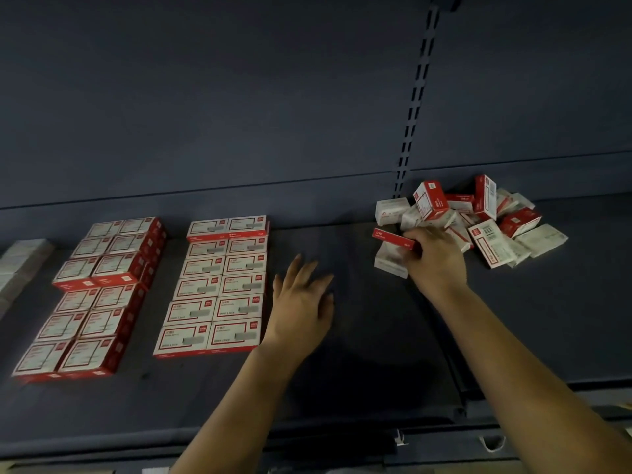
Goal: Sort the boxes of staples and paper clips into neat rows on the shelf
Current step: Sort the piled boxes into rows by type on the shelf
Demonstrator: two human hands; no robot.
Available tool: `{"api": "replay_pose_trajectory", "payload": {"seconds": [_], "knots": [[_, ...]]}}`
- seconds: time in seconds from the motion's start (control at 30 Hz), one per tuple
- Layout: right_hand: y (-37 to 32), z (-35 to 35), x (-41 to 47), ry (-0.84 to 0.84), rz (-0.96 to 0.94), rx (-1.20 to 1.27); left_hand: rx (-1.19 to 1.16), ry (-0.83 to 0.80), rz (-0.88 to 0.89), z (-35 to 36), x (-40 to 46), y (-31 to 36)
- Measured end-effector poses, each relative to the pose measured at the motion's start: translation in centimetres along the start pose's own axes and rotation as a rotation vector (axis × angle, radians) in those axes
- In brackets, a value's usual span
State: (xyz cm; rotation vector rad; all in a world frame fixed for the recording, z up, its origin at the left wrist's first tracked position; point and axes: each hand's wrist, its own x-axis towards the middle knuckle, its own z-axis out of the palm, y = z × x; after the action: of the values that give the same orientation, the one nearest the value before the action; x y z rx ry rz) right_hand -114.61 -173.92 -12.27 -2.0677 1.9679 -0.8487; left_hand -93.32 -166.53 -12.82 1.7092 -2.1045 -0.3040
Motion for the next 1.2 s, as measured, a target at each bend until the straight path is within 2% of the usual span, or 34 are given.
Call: {"api": "replay_pose_trajectory", "payload": {"seconds": [0.13,0.3,0.43,0.6,0.73,0.83,0.97,1.2], "knots": [[-0.5,-0.2,-1.0,-0.079,0.014,0.089,0.017,-0.051,-0.003,0.2,-0.4,0.0],[-1.5,-0.8,-1.9,-0.152,0.052,0.199,-0.014,0.026,0.017,0.0,-0.4,-0.1],[-1.6,-0.5,-3.1,-0.062,0.001,0.217,-0.039,0.007,-0.001,-0.1,-0.9,-0.2],[-2.2,-0.1,-5.0,0.034,-0.043,0.445,-0.166,0.046,-0.019,-0.9,-1.4,0.4],[-3.7,0.3,-6.5,0.053,-0.179,0.556,-0.349,0.092,-0.07,-2.1,-2.0,1.0],[-5.2,0.5,-7.2,0.04,-0.295,0.607,-0.477,0.088,-0.043,-3.0,-2.5,0.6],[-7.4,0.8,-7.6,0.056,-0.366,0.645,-0.478,0.111,0.013,-4.2,-3.2,-1.0],[-11.4,2.2,-8.0,0.044,-0.385,0.627,-0.464,0.153,0.009,-7.0,-4.6,-4.3]]}}
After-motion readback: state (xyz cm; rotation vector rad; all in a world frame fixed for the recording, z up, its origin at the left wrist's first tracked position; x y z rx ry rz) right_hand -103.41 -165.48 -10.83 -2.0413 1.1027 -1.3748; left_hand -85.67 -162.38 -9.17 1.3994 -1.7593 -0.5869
